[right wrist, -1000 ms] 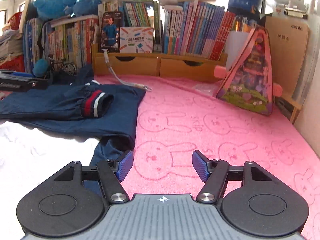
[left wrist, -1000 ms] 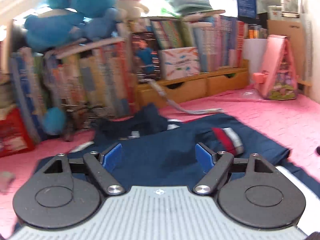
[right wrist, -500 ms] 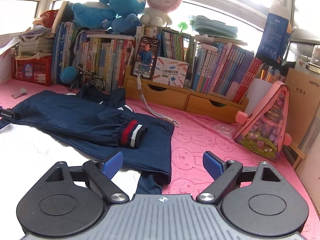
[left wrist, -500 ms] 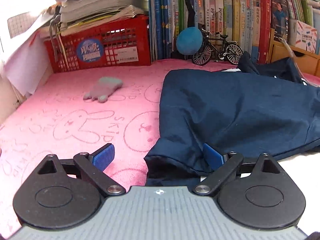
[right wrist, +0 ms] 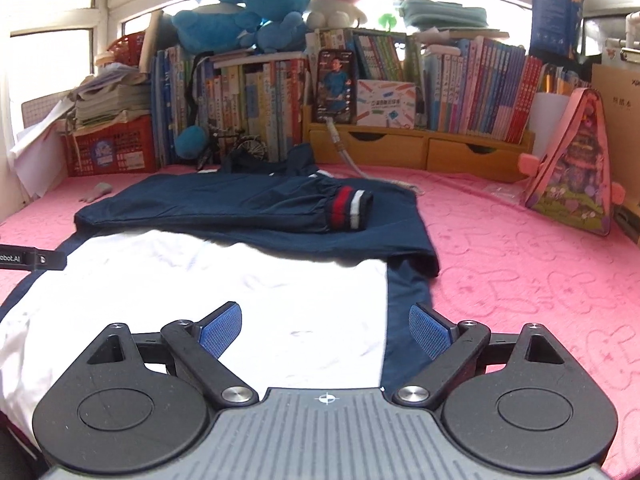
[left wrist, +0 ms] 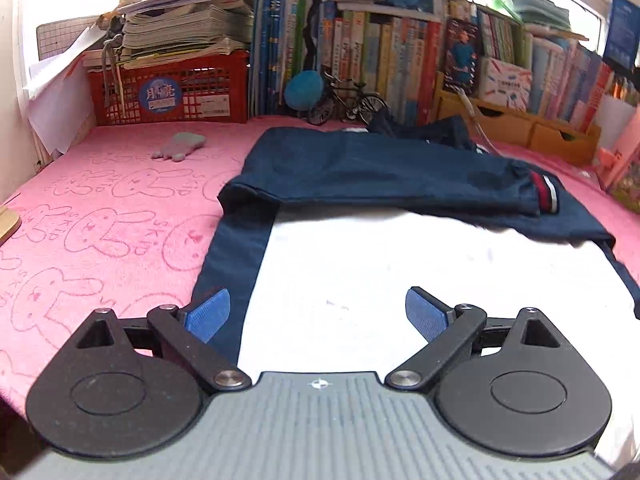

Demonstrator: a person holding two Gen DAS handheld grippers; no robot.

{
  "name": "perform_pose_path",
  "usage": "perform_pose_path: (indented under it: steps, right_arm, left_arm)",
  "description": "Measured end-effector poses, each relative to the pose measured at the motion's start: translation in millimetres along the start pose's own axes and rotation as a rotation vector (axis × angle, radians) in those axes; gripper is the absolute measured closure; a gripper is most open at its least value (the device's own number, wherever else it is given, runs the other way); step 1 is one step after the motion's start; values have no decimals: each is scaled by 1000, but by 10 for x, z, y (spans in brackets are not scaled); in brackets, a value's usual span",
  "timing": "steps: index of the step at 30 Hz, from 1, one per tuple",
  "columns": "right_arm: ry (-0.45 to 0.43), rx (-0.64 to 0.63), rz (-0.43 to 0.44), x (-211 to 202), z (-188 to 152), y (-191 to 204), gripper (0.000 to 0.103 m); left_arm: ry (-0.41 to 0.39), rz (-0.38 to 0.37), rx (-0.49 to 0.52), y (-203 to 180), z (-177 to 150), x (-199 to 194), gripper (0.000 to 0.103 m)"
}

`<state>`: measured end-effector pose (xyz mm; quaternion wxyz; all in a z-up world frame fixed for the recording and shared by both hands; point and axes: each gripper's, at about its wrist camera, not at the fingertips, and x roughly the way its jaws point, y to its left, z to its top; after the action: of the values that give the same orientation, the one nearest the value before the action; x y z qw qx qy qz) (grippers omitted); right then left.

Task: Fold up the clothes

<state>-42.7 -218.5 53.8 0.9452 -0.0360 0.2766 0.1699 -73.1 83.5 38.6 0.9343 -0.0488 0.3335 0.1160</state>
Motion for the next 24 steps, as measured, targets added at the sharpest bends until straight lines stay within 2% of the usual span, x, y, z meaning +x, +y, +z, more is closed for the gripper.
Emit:
perform_pose_path:
  steps: [3,10,20,24]
  right_arm:
    - [27,-10,43,-47,-124,177,12]
    - [62,7,72,-243,-349,432,10]
    - [25,56,102,-910,-557,568,6]
    - [17,46,137,-1116,-656,606,1]
  left_arm:
    - [47,-11,55,-114,-89,-73,7]
    - [160,-57,20,-258,-354,-215,7]
    - [137,-81,4,-387,-862,-953,4]
    - [149,-72,18,-397,-942,-1037,4]
